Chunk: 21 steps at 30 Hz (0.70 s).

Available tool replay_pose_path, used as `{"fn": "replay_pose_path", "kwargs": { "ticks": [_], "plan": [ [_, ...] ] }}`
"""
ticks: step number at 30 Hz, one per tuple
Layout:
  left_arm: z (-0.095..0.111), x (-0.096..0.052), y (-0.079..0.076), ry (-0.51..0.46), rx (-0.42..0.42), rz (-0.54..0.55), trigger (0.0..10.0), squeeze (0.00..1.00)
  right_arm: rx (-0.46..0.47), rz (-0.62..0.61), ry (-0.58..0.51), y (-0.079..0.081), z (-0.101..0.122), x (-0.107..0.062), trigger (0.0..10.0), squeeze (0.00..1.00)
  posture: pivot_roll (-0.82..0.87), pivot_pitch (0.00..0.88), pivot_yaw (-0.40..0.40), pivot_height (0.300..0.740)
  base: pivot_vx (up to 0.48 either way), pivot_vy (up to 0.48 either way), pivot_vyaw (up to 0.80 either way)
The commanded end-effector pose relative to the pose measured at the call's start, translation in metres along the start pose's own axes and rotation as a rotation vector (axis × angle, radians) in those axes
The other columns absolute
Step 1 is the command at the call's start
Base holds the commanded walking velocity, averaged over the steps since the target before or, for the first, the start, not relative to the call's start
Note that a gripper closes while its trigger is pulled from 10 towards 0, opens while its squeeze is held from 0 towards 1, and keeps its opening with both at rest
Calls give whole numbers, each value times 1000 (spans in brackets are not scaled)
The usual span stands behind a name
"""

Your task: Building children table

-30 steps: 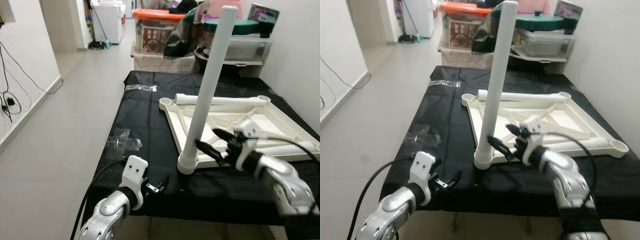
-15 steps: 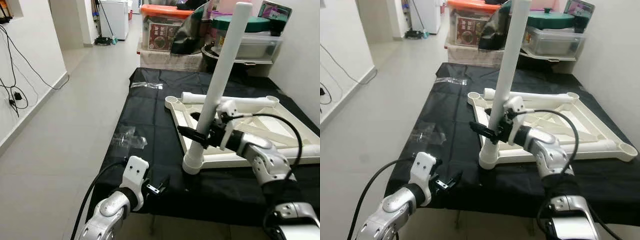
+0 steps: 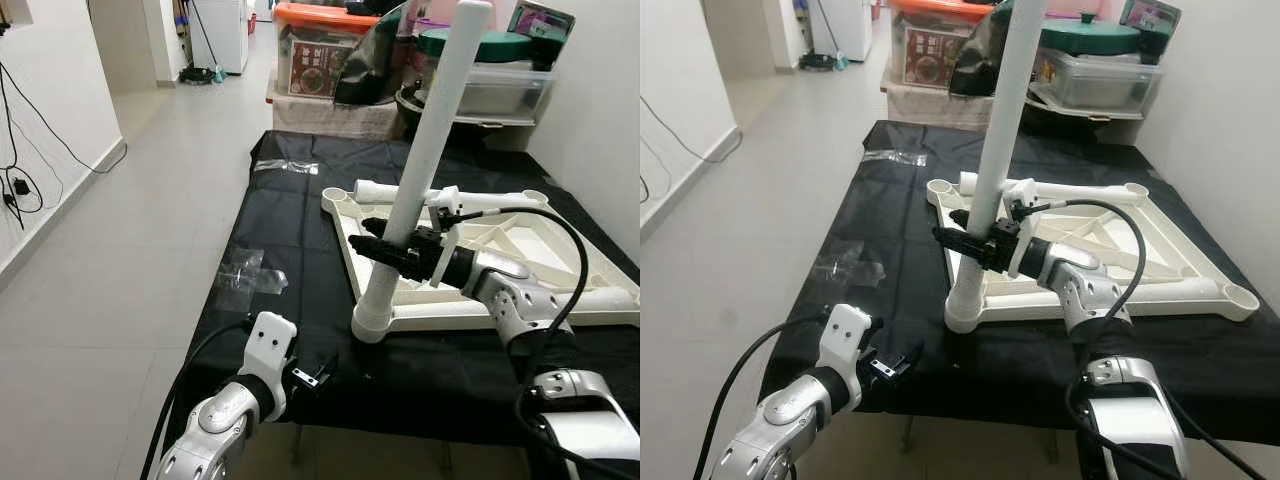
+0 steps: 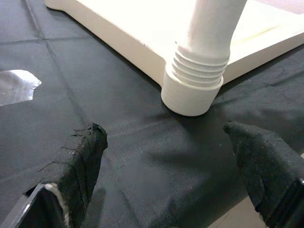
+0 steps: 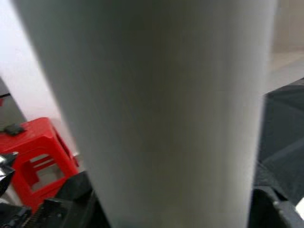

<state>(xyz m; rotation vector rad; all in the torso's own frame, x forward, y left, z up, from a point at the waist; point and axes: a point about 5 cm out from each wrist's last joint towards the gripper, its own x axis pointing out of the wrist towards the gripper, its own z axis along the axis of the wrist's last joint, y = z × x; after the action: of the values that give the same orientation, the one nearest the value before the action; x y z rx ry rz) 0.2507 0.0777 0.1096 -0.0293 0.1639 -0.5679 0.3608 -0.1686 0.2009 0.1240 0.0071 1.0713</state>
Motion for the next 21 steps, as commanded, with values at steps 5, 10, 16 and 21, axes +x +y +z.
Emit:
{"fn": "replay_pose_path", "kwargs": {
  "ticks": [5,10,16,21],
  "plan": [
    [-1,-2,1,7,8,5,10000,0,-38,37,27,8,-10,11,0,0,157,0,-115,740,0,0,0],
    [-2,-1,1,7,7,5,10000,0,-106,-261,-3,1,-16,6,0,0,153,0,-111,740,0,0,0],
    [-2,2,2,11,9,-18,10000,0,-161,-847,-45,16,-28,-20,0,0,109,0,-76,740,0,0,0],
    [-3,4,2,14,14,-31,10000,0,-116,-1162,-43,28,-35,-28,0,0,99,0,-71,740,0,0,0]
  ]
}}
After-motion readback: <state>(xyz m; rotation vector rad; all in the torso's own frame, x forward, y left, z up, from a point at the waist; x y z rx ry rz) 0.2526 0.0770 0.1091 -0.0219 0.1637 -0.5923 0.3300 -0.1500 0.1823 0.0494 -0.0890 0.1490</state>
